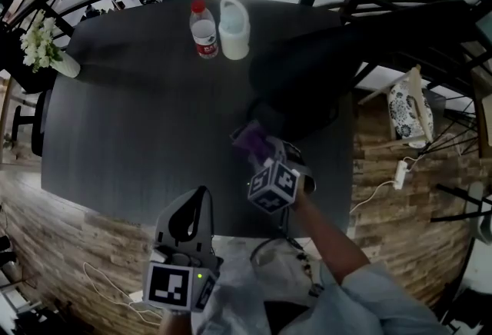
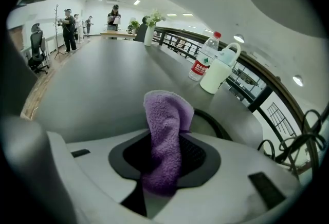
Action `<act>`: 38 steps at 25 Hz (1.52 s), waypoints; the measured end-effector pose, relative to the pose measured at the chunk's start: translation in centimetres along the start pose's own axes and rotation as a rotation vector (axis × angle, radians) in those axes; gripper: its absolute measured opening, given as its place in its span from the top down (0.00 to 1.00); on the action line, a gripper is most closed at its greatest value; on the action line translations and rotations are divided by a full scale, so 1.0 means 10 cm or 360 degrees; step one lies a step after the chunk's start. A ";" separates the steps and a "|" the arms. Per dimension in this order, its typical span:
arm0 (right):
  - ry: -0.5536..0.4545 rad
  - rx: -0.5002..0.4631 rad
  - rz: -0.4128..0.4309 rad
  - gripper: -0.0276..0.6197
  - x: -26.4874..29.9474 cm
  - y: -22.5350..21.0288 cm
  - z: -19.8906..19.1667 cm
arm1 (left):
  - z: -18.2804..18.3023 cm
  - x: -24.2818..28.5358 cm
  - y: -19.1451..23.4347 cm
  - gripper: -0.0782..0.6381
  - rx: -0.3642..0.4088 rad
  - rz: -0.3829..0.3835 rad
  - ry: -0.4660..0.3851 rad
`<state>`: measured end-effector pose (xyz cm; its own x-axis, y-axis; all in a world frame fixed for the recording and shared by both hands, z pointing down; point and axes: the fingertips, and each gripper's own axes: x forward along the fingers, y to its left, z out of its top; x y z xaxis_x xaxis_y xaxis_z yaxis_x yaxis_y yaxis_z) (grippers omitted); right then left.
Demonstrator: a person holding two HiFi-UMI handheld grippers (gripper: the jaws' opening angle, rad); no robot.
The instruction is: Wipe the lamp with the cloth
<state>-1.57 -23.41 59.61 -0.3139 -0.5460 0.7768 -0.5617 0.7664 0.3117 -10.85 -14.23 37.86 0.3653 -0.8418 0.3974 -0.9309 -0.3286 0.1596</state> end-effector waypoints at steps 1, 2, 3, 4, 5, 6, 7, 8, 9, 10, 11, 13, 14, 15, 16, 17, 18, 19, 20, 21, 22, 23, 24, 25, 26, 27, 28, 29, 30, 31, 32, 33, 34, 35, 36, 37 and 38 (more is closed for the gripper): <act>0.0005 0.0002 0.0004 0.76 -0.03 0.01 -0.07 | 0.01 0.01 -0.02 0.88 0.0002 -0.0008 -0.0002; 0.0009 0.0008 0.0000 0.76 -0.07 -0.01 -0.14 | 0.01 0.02 -0.04 0.88 0.0005 -0.0014 -0.0003; 0.0012 0.0016 -0.0006 0.76 -0.10 -0.03 -0.20 | 0.01 0.03 -0.07 0.88 0.0007 -0.0020 -0.0003; 0.0015 0.0027 -0.0016 0.76 -0.13 -0.07 -0.27 | 0.01 0.05 -0.09 0.88 0.0009 -0.0025 -0.0003; 0.0020 0.0039 -0.0030 0.76 -0.16 -0.12 -0.33 | 0.01 0.06 -0.12 0.88 0.0010 -0.0031 -0.0004; 0.0028 0.0052 -0.0047 0.76 -0.19 -0.18 -0.39 | 0.02 0.07 -0.14 0.88 0.0011 -0.0038 -0.0005; 0.0037 0.0064 -0.0065 0.76 -0.21 -0.24 -0.45 | 0.02 0.08 -0.16 0.88 0.0013 -0.0046 -0.0004; 0.0046 0.0078 -0.0084 0.76 -0.23 -0.30 -0.51 | 0.02 0.10 -0.18 0.88 0.0014 -0.0057 -0.0004; 0.0057 0.0091 -0.0104 0.76 -0.25 -0.37 -0.58 | 0.03 0.11 -0.21 0.88 0.0017 -0.0069 -0.0007; 0.0068 0.0100 -0.0126 0.76 -0.27 -0.45 -0.65 | 0.04 0.12 -0.25 0.88 0.0022 -0.0082 -0.0011; 0.0081 0.0106 -0.0149 0.76 -0.29 -0.53 -0.72 | 0.04 0.13 -0.29 0.88 0.0027 -0.0093 -0.0014; 0.0112 0.0113 -0.0199 0.76 -0.33 -0.70 -0.86 | 0.05 0.15 -0.36 0.88 0.0035 -0.0109 -0.0012; 0.0130 0.0118 -0.0228 0.76 -0.35 -0.78 -0.92 | 0.05 0.15 -0.38 0.88 0.0037 -0.0112 -0.0007; 0.0146 0.0123 -0.0255 0.76 -0.37 -0.85 -0.98 | 0.05 0.15 -0.40 0.88 0.0039 -0.0114 -0.0002; 0.0159 0.0127 -0.0276 0.76 -0.38 -0.91 -1.03 | 0.05 0.15 -0.41 0.88 0.0042 -0.0114 -0.0001; 0.0166 0.0131 -0.0290 0.76 -0.40 -0.94 -1.06 | 0.06 0.15 -0.43 0.88 0.0046 -0.0115 -0.0004; 0.0172 0.0132 -0.0298 0.76 -0.42 -0.97 -1.08 | 0.07 0.16 -0.44 0.88 0.0051 -0.0118 -0.0010; 0.0177 0.0129 -0.0306 0.76 -0.43 -0.97 -1.10 | 0.09 0.16 -0.45 0.88 0.0055 -0.0121 -0.0016; 0.0182 0.0128 -0.0314 0.76 -0.45 -0.98 -1.10 | 0.11 0.16 -0.46 0.88 0.0058 -0.0123 -0.0023; 0.0186 0.0131 -0.0324 0.76 -0.47 -0.99 -1.11 | 0.13 0.16 -0.47 0.88 0.0062 -0.0126 -0.0030; 0.0190 0.0140 -0.0336 0.76 -0.50 -1.00 -1.11 | 0.15 0.16 -0.48 0.88 0.0066 -0.0129 -0.0037; 0.0195 0.0152 -0.0349 0.76 -0.53 -1.01 -1.13 | 0.17 0.16 -0.49 0.88 0.0070 -0.0132 -0.0043; 0.0201 0.0169 -0.0362 0.76 -0.56 -1.03 -1.15 | 0.19 0.16 -0.50 0.88 0.0074 -0.0135 -0.0049; 0.0209 0.0191 -0.0376 0.76 -0.59 -1.04 -1.17 | 0.20 0.16 -0.51 0.88 0.0078 -0.0139 -0.0052; 0.0218 0.0217 -0.0390 0.76 -0.63 -1.05 -1.20 | 0.21 0.16 -0.51 0.88 0.0081 -0.0144 -0.0055; 0.0224 0.0243 -0.0405 0.76 -0.67 -1.06 -1.24 | 0.22 0.17 -0.52 0.88 0.0084 -0.0149 -0.0059; 0.0225 0.0270 -0.0420 0.76 -0.71 -1.07 -1.26 | 0.24 0.17 -0.53 0.88 0.0087 -0.0156 -0.0065; 0.0220 0.0299 -0.0435 0.76 -0.77 -1.08 -1.29 | 0.26 0.18 -0.54 0.88 0.0090 -0.0163 -0.0073; 0.0207 0.0330 -0.0451 0.76 -0.84 -1.09 -1.30 | 0.28 0.19 -0.55 0.88 0.0095 -0.0171 -0.0081; 0.0185 0.0364 -0.0469 0.76 -0.92 -1.11 -1.30 | 0.30 0.19 -0.56 0.88 0.0100 -0.0179 -0.0088; 0.0154 0.0399 -0.0488 0.76 -1.01 -1.13 -1.29 | 0.32 0.20 -0.56 0.88 0.0106 -0.0184 -0.0095; 0.0119 0.0432 -0.0505 0.76 -1.11 -1.14 -1.27 | 0.34 0.21 -0.57 0.88 0.0111 -0.0189 -0.0102; 0.0083 0.0462 -0.0521 0.76 -1.21 -1.16 -1.24 | 0.36 0.21 -0.58 0.88 0.0114 -0.0192 -0.0107; 0.0047 0.0493 -0.0535 0.76 -1.31 -1.16 -1.21 | 0.37 0.21 -0.58 0.88 0.0114 -0.0194 -0.0111; 0.0005 0.0526 -0.0546 0.76 -1.41 -1.17 -1.16 | 0.39 0.22 -0.59 0.88 0.0114 -0.0197 -0.0113; -0.0048 0.0564 -0.0554 0.76 -1.51 -1.17 -1.10 | 0.40 0.22 -0.59 0.88 0.0114 -0.0200 -0.0114; -0.0115 0.0603 -0.0558 0.76 -1.62 -1.17 -1.02 | 0.41 0.23 -0.59 0.88 0.0113 -0.0204 -0.0113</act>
<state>17.84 -20.11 48.98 -0.1020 -0.7802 0.6172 -0.8760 0.3645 0.3159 -4.51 -15.96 34.15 0.4822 -0.8183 0.3129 -0.8755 -0.4625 0.1399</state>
